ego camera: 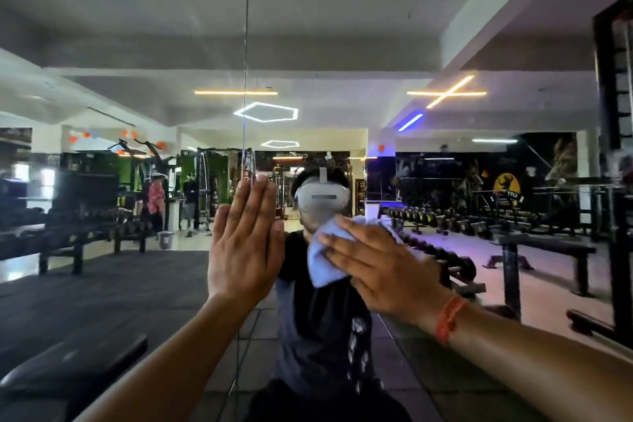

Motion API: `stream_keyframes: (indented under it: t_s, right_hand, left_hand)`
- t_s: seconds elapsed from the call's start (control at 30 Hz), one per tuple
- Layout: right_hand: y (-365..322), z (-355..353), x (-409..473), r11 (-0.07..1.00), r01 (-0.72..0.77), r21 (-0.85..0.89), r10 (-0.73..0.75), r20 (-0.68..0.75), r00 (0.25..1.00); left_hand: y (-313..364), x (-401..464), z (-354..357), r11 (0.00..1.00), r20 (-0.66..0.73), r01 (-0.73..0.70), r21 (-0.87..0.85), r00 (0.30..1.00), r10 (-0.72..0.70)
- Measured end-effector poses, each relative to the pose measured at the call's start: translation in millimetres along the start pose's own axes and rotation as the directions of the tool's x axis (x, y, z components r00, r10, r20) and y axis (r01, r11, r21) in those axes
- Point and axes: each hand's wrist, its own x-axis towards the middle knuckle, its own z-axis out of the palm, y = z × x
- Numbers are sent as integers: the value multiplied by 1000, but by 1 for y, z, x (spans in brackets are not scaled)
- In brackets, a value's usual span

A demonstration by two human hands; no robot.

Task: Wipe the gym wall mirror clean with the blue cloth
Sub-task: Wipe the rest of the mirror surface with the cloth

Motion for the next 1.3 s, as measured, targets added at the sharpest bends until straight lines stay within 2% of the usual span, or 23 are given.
stream_keyframes:
  t_s: [0.07, 0.1, 0.17, 0.23, 0.27, 0.3, 0.4, 0.47, 0.53, 0.6, 0.67, 0.7, 0.73, 0.8, 0.87, 0.93, 0.97, 1.03, 1.1, 1.13, 1.2, 1.23, 1.3]
  right_hand:
    - [21, -9, 1, 975, 221, -34, -217, 91, 972]
    - [34, -14, 9, 965, 251, -72, -246, 73, 967]
    - [49, -21, 28, 995, 30, -99, -39, -91, 995]
    - [27, -12, 37, 957, -289, 36, 290, -224, 931]
    - [2, 2, 33, 936, -343, 78, 352, -232, 907]
    - [-28, 19, 22, 946, -314, 77, 323, -200, 925]
    - [-80, 40, -19, 1000, 0, 30, 0, -10, 1000]
    - [-62, 31, -19, 981, 193, 3, -192, 104, 976]
    - [-32, 19, -1, 955, 288, -74, -280, 97, 955]
    - [-15, 11, 16, 995, 78, -65, -80, -42, 996]
    - [-36, 18, 13, 977, -208, 38, 212, -140, 967]
    - [-60, 29, 0, 966, -252, 64, 258, -127, 958]
    - [-86, 41, -18, 975, -212, 64, 216, -74, 974]
    - [-127, 57, -58, 994, 41, 97, -50, 88, 995]
    - [-122, 54, -75, 958, 252, 134, -276, 202, 940]
    - [-98, 45, -66, 949, 297, 101, -312, 194, 930]
    - [-87, 40, -58, 969, 233, 77, -242, 147, 959]
    - [-84, 35, -49, 996, -51, 80, 46, 53, 998]
    - [-117, 45, -59, 961, -259, 96, 261, -6, 965]
    - [-140, 56, -74, 964, -248, 98, 246, 35, 969]
    - [-177, 69, -105, 989, -32, 148, 0, 208, 978]
    - [-182, 71, -114, 974, 80, 212, -140, 286, 948]
    - [-167, 72, -109, 930, 248, 272, -329, 315, 890]
  left_hand:
    - [-3, -17, 2, 1000, 16, -10, 6, 1000, 9]
    - [-4, -26, 3, 1000, 14, -14, 7, 1000, 13]
    - [-5, -41, 4, 1000, 5, -11, 2, 1000, 11]
    - [-5, -56, 6, 1000, 14, 13, -9, 1000, -13]
    - [-6, -66, 8, 1000, 22, 23, -12, 1000, -22]
    - [-8, -76, 9, 1000, 24, 25, -14, 999, -25]
    - [-14, -104, 14, 1000, 26, 18, -7, 999, -18]
    - [-18, -121, 15, 1000, 32, 11, -14, 999, -11]
    - [-18, -134, 16, 1000, 40, 17, -24, 999, -16]
    - [-17, -146, 17, 998, 51, 34, -46, 998, -31]
    - [-16, -156, 17, 996, 66, 51, -69, 997, -46]
    - [-16, -161, 17, 995, 80, 61, -73, 995, -55]
    - [-16, -166, 17, 995, 96, 68, -72, 993, -61]
    - [-17, -179, 16, 995, 144, 76, -61, 987, -67]
    - [-18, -189, 15, 995, 185, 90, -52, 980, -79]
    - [-17, -198, 16, 992, 203, 117, -57, 974, -103]
    - [-16, -203, 16, 990, 205, 129, -62, 972, -114]
    - [-13, -213, 18, 987, 200, 147, -69, 971, -131]
    - [-11, -222, 22, 984, 191, 159, -74, 971, -142]
    - [-9, -227, 23, 983, 192, 166, -74, 970, -149]
    - [-8, -236, 23, 982, 210, 176, -73, 965, -158]
    - [-8, -239, 22, 981, 224, 179, -73, 962, -159]
    - [-9, -245, 20, 982, 251, 173, -74, 956, -150]
